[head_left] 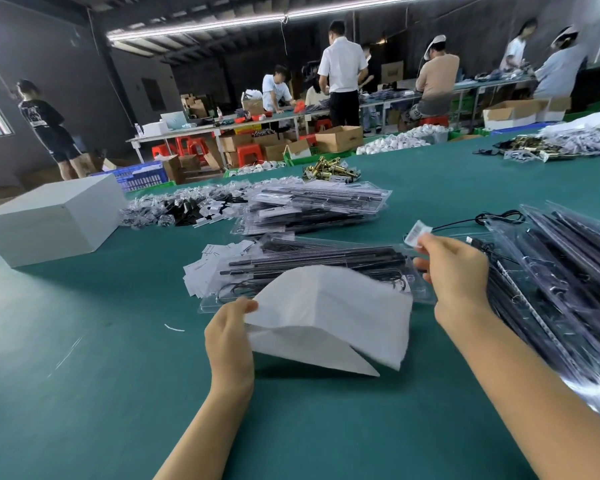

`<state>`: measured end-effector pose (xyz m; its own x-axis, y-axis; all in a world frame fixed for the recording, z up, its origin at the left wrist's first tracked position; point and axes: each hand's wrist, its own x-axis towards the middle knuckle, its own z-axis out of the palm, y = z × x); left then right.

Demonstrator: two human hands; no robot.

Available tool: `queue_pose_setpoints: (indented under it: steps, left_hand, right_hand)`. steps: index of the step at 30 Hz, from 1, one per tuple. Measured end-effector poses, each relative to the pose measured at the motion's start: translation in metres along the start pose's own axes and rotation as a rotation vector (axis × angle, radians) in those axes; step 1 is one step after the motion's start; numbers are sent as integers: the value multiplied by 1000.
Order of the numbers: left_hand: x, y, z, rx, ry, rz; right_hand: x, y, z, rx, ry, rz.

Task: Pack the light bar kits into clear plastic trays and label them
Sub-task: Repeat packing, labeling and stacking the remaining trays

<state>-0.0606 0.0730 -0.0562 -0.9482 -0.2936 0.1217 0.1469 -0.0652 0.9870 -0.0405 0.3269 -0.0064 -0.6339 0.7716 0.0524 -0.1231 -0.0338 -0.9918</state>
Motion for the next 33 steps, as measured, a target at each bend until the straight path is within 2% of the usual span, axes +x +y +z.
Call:
queue_pose_setpoints:
  steps: [3, 5, 6, 8, 10, 12, 16, 20, 24, 28, 30, 33]
  left_hand:
    - [-11, 2, 4, 199, -98, 177]
    - [-18, 1, 10, 243, -148, 286]
    - [-22, 4, 13, 271, -150, 370]
    - [-29, 9, 19, 364, -97, 659]
    - [-34, 10, 25, 418, -26, 976]
    - [-39, 16, 31, 417, 6, 1182]
    - [-44, 33, 41, 444, -24, 1421]
    - [-63, 41, 52, 488, -228, 1642]
    - [-87, 23, 74, 703, -518, 1653]
    - [-111, -5, 97, 1037, -806, 1438]
    - [-116, -4, 102, 1180, -881, 1344]
    - [-114, 1, 109, 1196, -1000, 1135]
  right_hand:
    - [-4, -2, -1, -167, 44, -211]
    - [-15, -3, 3, -271, 34, -355]
    - [-20, -4, 6, -289, 17, -404]
    - [-33, -4, 11, -278, -38, -461]
    - [-40, -4, 14, -268, -69, -487]
    - [-39, -7, 13, -245, -47, -488]
    - [-27, -14, 6, -107, 61, -413]
    - [-8, -25, -6, 13, 117, -327]
    - [8, -30, -20, 91, 118, -238]
    - [9, -23, -16, 39, 76, -230]
    - [6, -16, -9, -21, 25, -230]
    - [3, -3, -1, -77, -76, -199]
